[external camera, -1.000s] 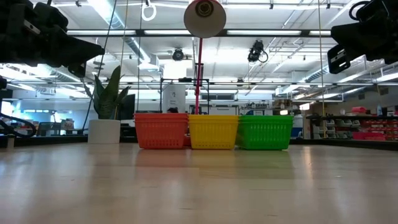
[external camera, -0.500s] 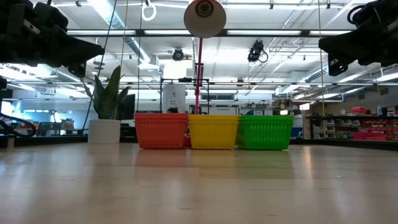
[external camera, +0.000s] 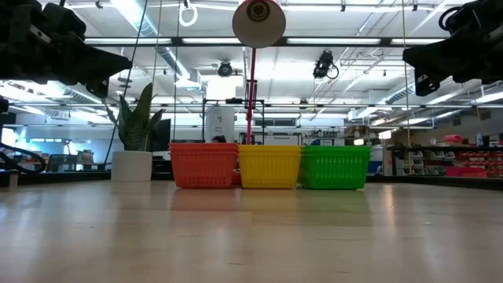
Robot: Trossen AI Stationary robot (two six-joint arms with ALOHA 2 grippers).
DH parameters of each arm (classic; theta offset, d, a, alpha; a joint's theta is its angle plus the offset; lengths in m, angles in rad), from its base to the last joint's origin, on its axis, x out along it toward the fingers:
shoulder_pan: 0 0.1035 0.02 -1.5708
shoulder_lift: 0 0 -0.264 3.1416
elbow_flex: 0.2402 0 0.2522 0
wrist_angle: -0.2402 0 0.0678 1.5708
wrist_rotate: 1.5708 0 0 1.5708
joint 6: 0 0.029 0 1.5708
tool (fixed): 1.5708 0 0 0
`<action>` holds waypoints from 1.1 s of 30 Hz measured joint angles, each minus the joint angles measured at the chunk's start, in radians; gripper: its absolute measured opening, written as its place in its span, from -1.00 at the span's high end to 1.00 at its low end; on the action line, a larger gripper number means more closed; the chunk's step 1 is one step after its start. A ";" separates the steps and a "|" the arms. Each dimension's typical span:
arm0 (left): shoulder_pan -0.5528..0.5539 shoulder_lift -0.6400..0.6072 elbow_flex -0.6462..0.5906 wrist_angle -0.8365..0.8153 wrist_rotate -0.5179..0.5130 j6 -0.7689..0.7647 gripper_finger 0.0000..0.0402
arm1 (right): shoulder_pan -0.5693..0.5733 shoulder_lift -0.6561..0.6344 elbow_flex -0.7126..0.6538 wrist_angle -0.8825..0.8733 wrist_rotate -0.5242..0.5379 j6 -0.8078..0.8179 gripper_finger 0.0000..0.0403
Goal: Stack baskets by color
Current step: Return to Home Position
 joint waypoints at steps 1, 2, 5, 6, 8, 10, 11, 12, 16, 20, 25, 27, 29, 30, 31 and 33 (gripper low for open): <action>0.000 0.000 0.000 0.000 0.000 0.000 0.87 | 0.000 0.000 0.000 0.000 0.000 0.000 0.91; 0.000 0.000 0.000 0.000 0.000 0.000 0.87 | 0.000 0.000 0.000 0.000 0.000 0.000 0.91; 0.000 0.000 0.000 0.000 0.000 0.000 0.87 | 0.000 0.000 0.000 0.000 0.000 0.000 0.91; 0.000 0.000 0.000 0.000 0.000 0.000 0.86 | 0.000 0.000 0.000 0.000 0.000 0.000 0.91; 0.000 0.000 0.000 0.000 0.000 0.000 0.84 | 0.000 0.000 0.000 0.000 0.000 0.000 0.91; 0.000 0.000 0.000 0.000 0.000 0.000 0.83 | 0.000 0.000 0.000 0.000 0.000 0.000 0.91; 0.000 0.000 0.000 0.000 0.000 0.000 0.83 | 0.000 0.000 0.000 0.000 0.000 0.000 0.91; 0.000 0.000 0.000 0.000 0.000 0.000 0.82 | 0.000 0.000 0.000 0.000 0.000 0.000 0.91; 0.000 0.000 0.000 0.000 0.000 0.000 0.83 | 0.000 0.000 0.000 0.000 0.000 0.000 0.91; 0.000 0.000 0.000 0.000 0.000 0.000 0.86 | 0.000 0.000 0.000 0.000 0.000 0.000 0.91; 0.000 0.000 0.000 0.000 0.000 0.000 0.87 | 0.000 0.000 0.000 0.000 0.000 0.000 0.91; 0.000 0.000 0.000 0.000 0.000 0.000 0.86 | 0.000 0.000 0.000 0.000 0.000 0.000 0.91; 0.000 0.000 0.000 0.000 0.000 0.000 0.85 | 0.000 0.000 0.000 0.000 0.000 0.000 0.91; 0.000 0.000 0.000 0.000 0.000 0.000 0.84 | 0.000 0.000 0.000 0.000 0.000 0.000 0.91; 0.000 0.000 0.000 0.000 0.000 0.000 0.83 | 0.000 0.000 0.000 0.000 0.000 0.000 0.91; 0.000 0.000 0.000 0.000 0.000 0.000 0.82 | 0.000 0.000 0.000 0.000 0.000 0.000 0.91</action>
